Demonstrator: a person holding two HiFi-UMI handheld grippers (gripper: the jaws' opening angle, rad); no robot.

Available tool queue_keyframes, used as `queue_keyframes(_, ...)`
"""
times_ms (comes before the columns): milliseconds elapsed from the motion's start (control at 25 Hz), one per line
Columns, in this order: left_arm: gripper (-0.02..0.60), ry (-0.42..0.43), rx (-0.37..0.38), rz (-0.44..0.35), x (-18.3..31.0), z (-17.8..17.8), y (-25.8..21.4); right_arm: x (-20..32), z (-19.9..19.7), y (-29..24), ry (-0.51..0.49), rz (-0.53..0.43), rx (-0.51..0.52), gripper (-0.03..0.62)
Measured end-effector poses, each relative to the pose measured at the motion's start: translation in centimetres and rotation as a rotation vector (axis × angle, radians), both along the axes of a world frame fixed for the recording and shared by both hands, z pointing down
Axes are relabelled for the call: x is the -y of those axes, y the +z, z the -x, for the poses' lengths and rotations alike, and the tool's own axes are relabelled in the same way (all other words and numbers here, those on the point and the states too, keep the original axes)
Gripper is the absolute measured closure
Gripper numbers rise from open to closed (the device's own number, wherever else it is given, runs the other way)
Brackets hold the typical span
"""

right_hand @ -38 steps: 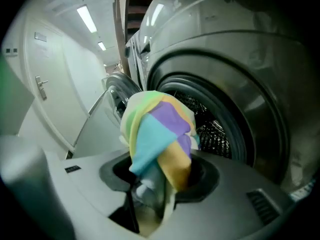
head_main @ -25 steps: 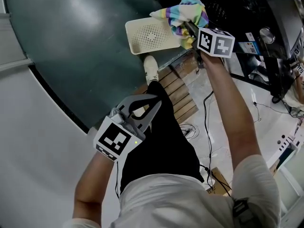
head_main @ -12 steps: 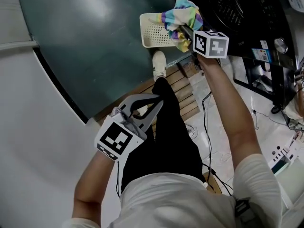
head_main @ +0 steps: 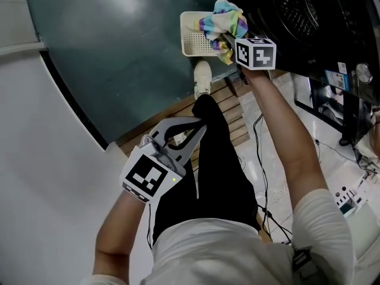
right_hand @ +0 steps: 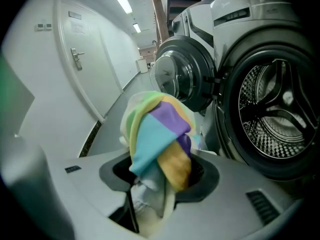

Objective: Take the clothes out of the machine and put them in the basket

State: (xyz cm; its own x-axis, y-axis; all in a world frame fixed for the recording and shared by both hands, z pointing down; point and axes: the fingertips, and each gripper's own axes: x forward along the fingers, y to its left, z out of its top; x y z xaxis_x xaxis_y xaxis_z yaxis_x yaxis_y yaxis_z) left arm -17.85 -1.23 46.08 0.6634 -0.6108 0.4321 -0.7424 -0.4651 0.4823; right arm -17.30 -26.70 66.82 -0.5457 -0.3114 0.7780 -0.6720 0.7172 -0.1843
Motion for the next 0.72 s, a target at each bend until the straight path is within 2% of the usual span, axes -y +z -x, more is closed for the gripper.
queue_keyframes(200,0.586,0.009,0.017,0.000,1.7,0.7,1.1,0.5,0.4,4.4,-0.026,0.021,-0.039,0.391)
queue_keyframes(720,0.586,-0.012,-0.019,0.068,5.9,2.0,7.6,2.3,1.6,18.0,-0.092,0.096,-0.127,0.390)
